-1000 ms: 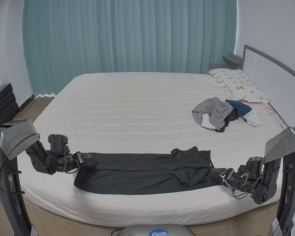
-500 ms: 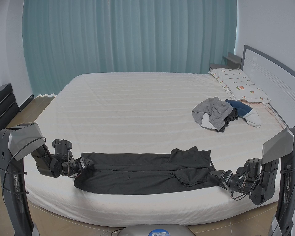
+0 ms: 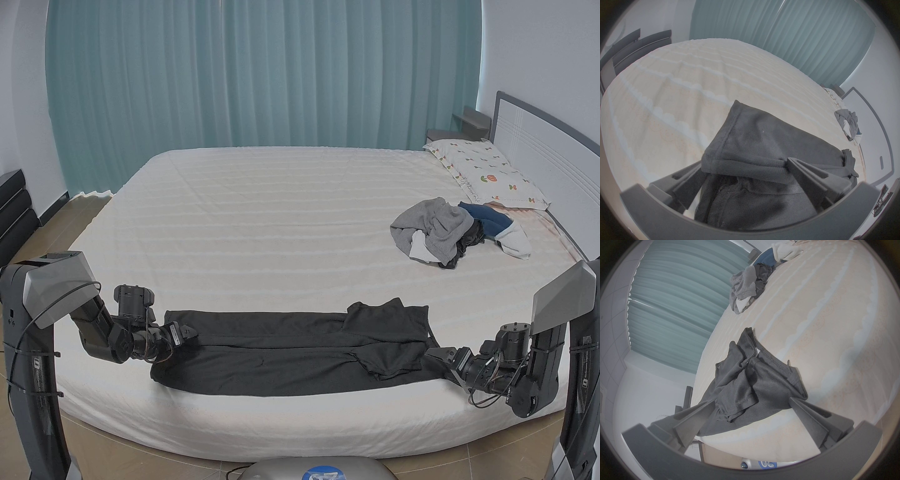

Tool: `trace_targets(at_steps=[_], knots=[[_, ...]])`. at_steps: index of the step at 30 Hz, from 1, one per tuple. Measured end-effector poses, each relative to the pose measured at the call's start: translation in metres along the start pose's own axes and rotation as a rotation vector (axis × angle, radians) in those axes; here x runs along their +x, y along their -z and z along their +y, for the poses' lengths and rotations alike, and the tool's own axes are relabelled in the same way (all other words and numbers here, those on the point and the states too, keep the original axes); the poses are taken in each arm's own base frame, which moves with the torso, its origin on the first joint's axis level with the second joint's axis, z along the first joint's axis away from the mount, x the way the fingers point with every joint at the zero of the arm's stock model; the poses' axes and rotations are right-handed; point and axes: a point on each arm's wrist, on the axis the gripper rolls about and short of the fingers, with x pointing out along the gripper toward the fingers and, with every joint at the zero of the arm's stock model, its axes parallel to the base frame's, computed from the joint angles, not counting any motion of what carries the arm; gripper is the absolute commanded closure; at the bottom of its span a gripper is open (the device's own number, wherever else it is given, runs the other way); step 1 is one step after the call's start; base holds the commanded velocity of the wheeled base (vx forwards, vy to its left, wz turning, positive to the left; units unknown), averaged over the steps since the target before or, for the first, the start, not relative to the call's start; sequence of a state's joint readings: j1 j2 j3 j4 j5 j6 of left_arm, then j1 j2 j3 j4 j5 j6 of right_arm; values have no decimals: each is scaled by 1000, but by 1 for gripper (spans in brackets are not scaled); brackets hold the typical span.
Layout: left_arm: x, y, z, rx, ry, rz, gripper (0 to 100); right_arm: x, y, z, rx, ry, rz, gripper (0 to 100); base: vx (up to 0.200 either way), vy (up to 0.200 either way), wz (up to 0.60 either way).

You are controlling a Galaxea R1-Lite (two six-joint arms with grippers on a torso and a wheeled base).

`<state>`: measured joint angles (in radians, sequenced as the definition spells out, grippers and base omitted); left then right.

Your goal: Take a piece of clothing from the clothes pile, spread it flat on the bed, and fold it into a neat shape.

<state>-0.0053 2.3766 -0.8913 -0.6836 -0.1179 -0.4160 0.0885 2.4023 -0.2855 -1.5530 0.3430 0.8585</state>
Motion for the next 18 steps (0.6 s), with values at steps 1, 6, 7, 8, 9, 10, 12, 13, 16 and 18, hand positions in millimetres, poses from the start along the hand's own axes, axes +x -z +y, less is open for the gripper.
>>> trace_targets(at_steps=[1, 6, 7, 8, 9, 10, 12, 13, 16, 18], knots=[[0, 1, 0, 0, -1, 2, 100, 0, 0, 0, 0, 0, 0, 0, 0, 0, 0], [0, 0, 2, -3, -6, -2, 100, 0, 0, 0, 1, -1, 1, 0, 0, 0, 0], [0, 0, 2, -4, -6, -6, 100, 0, 0, 0, 2, -1, 1, 0, 0, 0, 0], [0, -1, 3, -5, -5, -9, 100, 0, 0, 0, 3, -2, 1, 0, 0, 0, 0], [0, -1, 4, -8, -6, -10, 100, 0, 0, 0, 3, -3, 1, 0, 0, 0, 0], [-1, -1, 5, -11, -9, -11, 100, 0, 0, 0, 4, -3, 0, 0, 0, 0, 0], [-1, -1, 6, -13, -11, -12, 100, 0, -1, 0, 4, -4, -1, 0, 0, 0, 0], [-2, -1, 7, -13, -11, -12, 100, 0, -1, 0, 4, -3, -1, 0, 0, 0, 0], [-3, -2, 7, -14, -11, -14, 100, 0, -1, 0, 6, -3, -1, 0, 0, 0, 0], [-3, -3, 7, -15, -11, -16, 100, 0, -1, 0, 9, -3, -3, 0, 0, 0, 0]])
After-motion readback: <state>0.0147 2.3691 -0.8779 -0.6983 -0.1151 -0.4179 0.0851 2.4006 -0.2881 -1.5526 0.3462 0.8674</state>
